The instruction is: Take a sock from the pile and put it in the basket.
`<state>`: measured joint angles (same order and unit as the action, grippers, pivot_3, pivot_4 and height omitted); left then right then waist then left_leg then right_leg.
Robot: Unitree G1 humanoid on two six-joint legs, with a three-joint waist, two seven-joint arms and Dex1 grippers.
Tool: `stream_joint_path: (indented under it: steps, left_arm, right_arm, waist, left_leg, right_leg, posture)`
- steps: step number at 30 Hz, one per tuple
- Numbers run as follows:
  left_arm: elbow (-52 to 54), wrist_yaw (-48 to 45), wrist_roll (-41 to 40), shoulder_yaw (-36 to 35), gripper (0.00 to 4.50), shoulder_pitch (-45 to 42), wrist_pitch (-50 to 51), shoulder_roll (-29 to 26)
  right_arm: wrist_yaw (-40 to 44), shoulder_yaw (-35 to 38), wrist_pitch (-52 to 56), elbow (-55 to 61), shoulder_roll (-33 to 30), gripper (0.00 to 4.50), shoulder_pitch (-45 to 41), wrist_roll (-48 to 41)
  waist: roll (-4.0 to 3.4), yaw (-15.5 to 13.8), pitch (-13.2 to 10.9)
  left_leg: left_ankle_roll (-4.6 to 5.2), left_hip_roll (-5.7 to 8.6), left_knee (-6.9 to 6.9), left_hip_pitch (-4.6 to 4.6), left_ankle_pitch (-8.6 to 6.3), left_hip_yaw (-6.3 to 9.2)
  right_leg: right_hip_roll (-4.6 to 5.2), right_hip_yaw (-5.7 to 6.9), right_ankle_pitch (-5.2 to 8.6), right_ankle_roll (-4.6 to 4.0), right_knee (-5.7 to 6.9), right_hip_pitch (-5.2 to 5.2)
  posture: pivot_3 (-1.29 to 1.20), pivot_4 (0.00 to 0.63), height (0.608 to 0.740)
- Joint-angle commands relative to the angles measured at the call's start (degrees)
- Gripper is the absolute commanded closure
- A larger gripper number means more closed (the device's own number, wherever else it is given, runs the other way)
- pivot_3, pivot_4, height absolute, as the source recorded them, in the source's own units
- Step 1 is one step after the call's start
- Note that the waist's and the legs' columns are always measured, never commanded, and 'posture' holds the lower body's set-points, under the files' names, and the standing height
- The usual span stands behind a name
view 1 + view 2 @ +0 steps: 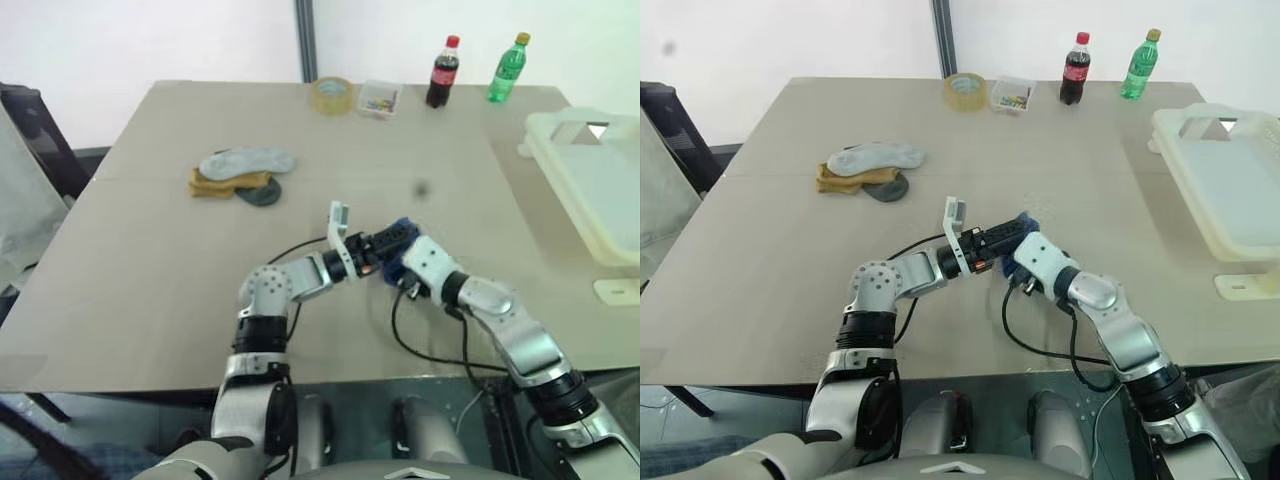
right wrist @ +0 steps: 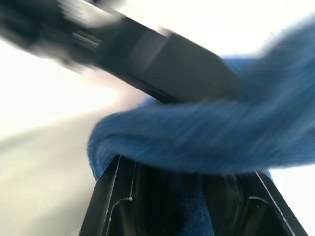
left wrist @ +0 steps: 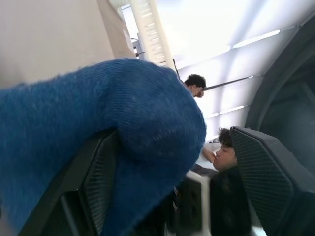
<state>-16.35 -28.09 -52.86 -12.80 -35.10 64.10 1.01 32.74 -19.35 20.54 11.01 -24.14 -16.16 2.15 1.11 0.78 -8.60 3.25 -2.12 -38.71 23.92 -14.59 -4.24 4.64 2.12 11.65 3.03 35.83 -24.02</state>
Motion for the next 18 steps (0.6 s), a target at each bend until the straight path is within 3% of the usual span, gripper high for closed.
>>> stream_joint_path:
  steps: [1, 9, 18]
  left_arm:
    - [-0.55, -2.23, 0.88, 1.83, 0.7, -1.48, -0.97, 0.22]
    - [-0.41, -4.05, 1.92, 2.92, 0.7, -0.92, -0.39, -0.22]
    - [1.0, -5.2, 1.53, 3.44, 0.7, 0.15, 1.28, -0.81]
  right_arm:
    - [1.09, -0.83, -2.85, 1.22, 0.19, 2.79, 0.12, 0.62]
    - [-2.68, 5.34, 3.55, 1.93, 0.87, 2.79, 0.64, 0.33]
    - [4.48, 11.52, 18.59, 15.34, -3.56, 2.79, 1.03, -10.52]
  waist:
    - [0.01, -0.08, -0.04]
    - [0.11, -0.32, -0.13]
    - [0.07, -0.33, -0.29]
  left_leg:
    - [0.0, 0.0, 0.02, 0.0, 0.0, 0.0]
    - [0.0, -0.01, 0.02, 0.03, 0.01, -0.01]
    - [0.0, -0.03, 0.05, 0.06, 0.0, 0.01]
  right_leg:
    - [0.0, 0.0, 0.0, 0.0, -0.02, 0.0]
    - [0.03, 0.0, 0.0, 0.0, -0.08, 0.01]
    - [0.09, 0.01, 0.01, 0.01, -0.09, -0.01]
  posture:
    - [0.0, 0.15, 0.74]
    - [0.0, 0.15, 0.74]
    - [0.0, 0.15, 0.74]
